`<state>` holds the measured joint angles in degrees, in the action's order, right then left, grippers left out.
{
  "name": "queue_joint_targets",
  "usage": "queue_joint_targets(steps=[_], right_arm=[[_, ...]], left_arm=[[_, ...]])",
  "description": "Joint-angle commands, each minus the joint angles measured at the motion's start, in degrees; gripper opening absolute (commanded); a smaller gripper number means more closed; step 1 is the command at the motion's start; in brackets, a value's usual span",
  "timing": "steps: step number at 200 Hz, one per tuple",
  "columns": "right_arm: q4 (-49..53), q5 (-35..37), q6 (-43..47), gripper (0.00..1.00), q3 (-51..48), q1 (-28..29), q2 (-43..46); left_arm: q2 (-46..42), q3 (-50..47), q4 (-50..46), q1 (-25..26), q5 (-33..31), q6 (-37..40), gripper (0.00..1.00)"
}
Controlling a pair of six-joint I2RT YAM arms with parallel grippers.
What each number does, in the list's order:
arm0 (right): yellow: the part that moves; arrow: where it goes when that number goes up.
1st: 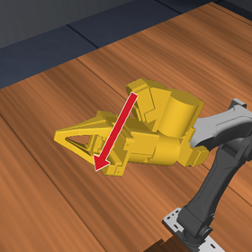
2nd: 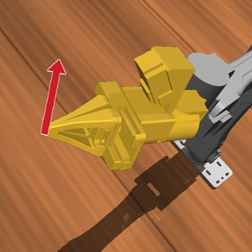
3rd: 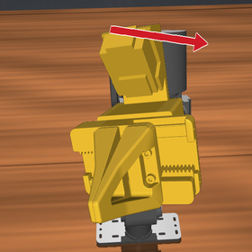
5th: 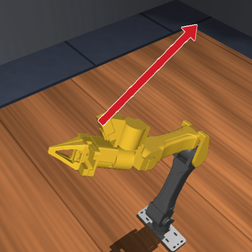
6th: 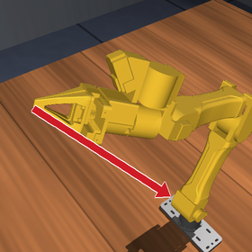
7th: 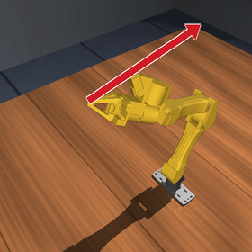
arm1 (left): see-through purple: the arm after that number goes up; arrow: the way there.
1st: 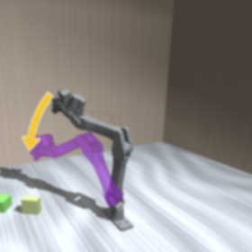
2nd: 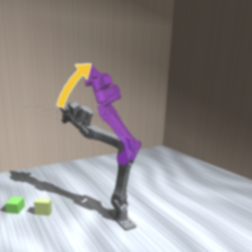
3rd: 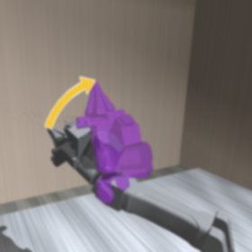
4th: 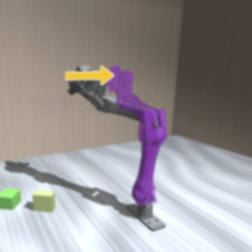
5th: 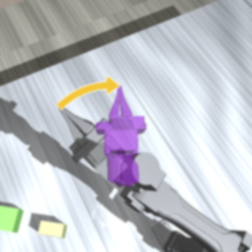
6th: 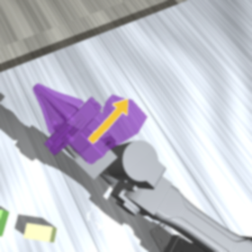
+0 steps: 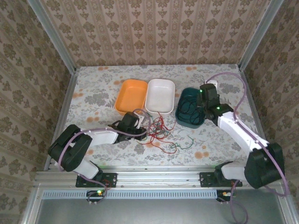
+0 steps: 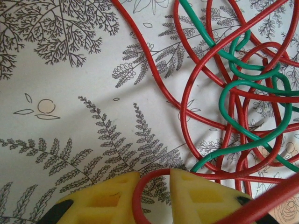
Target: Untangle the cables
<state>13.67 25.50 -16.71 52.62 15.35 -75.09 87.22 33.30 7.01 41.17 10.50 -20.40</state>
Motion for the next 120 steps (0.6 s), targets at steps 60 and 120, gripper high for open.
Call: queue_joint_targets(steps=[60, 120], right_arm=[[0.3, -1.9, -7.3, 0.00, 6.6, -1.5, -19.1], [3.5, -3.3, -7.1, 0.46, 12.9, -1.5, -21.3]], left_arm=[[1.3, 3.8, -3.6, 0.7, -1.1, 1.2, 0.23], [0.6, 4.1, -3.6, 0.8, -1.5, 0.7, 0.23]])
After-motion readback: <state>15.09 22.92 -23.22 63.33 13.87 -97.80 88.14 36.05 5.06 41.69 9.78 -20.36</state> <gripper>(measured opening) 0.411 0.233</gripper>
